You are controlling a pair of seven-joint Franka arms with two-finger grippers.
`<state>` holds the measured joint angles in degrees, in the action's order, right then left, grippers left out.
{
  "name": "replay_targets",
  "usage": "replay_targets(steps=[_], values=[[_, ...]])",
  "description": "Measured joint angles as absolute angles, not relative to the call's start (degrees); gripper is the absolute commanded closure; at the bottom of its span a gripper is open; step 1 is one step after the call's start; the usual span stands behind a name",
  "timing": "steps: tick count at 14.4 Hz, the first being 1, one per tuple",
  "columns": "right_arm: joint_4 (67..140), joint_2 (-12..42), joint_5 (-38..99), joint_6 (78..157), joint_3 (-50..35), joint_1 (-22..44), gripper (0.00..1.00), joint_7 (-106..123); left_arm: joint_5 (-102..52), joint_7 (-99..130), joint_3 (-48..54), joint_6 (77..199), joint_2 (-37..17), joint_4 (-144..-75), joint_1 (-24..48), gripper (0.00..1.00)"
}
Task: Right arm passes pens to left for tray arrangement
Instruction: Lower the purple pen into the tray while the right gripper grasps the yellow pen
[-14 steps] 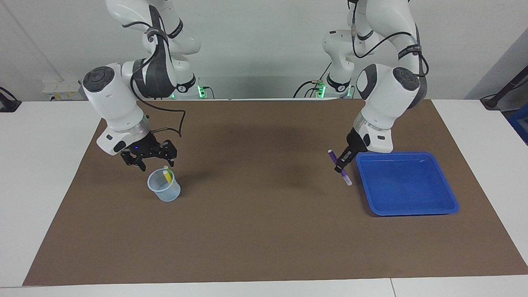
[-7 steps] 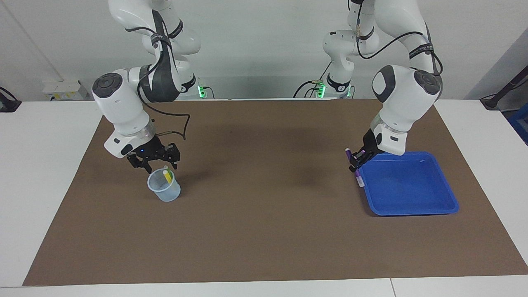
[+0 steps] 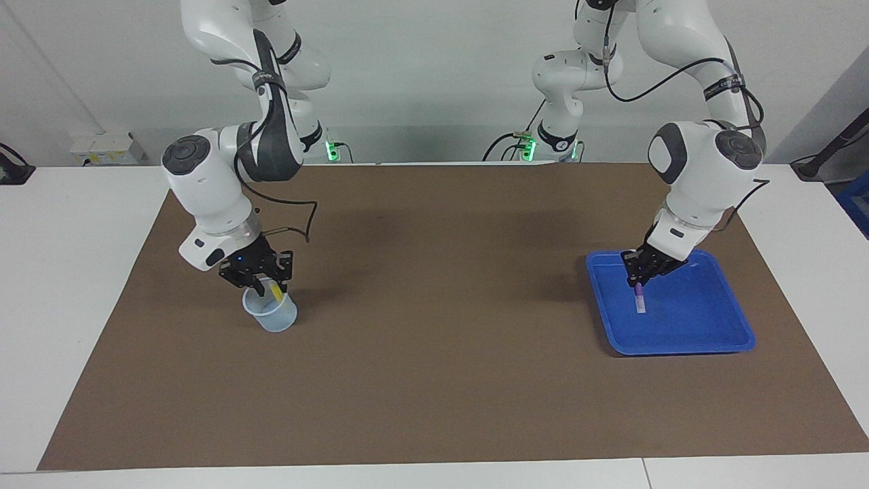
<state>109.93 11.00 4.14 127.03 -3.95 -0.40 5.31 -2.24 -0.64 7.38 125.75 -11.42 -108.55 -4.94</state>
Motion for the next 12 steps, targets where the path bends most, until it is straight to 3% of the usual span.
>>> replay_targets(steps=[4, 9, 11, 12], values=[[110.07, 11.00, 4.14, 127.01, -3.95, -0.40, 0.60, 5.31, -2.18, -2.89, 7.39, 133.20, -14.08, -112.63, -5.70, 1.00], [110.15, 10.99, 4.14, 126.89, -3.95, -0.40, 0.75, 5.33, -2.15, -4.39, 7.43, 137.80, -16.00, -115.25, -6.33, 1.00], [110.16, 11.00, 4.14, 126.80, -3.95, -0.40, 0.87, 5.34, -2.15, -4.80, 7.42, 138.34, -16.01, -116.09, -6.42, 0.99], [110.17, 11.00, 4.14, 126.79, -3.95, -0.40, 0.90, 5.34, -2.15, -4.86, 7.42, 138.60, -15.99, -116.18, -6.42, 0.88]])
